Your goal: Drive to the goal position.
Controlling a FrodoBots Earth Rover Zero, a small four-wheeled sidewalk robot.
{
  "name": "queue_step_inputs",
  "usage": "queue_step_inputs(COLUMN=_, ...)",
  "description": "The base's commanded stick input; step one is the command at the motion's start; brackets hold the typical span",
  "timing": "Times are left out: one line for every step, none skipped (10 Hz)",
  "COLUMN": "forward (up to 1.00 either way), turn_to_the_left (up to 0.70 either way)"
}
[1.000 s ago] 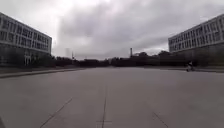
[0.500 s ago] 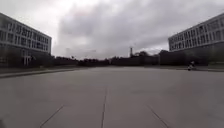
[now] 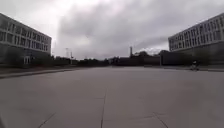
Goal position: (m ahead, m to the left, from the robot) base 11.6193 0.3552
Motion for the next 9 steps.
queue_step_inputs(forward=0.70, turn_to_the_left=0.02)
queue_step_inputs(forward=0.70, turn_to_the_left=0.02)
queue_step_inputs(forward=0.70, turn_to_the_left=0.02)
queue_step_inputs(forward=0.70, turn_to_the_left=0.02)
queue_step_inputs(forward=0.70, turn_to_the_left=0.02)
queue_step_inputs(forward=0.70, turn_to_the_left=0.02)
queue_step_inputs(forward=0.70, turn_to_the_left=0.02)
queue_step_inputs(forward=0.70, turn_to_the_left=0.02)
queue_step_inputs(forward=0.70, turn_to_the_left=0.02)
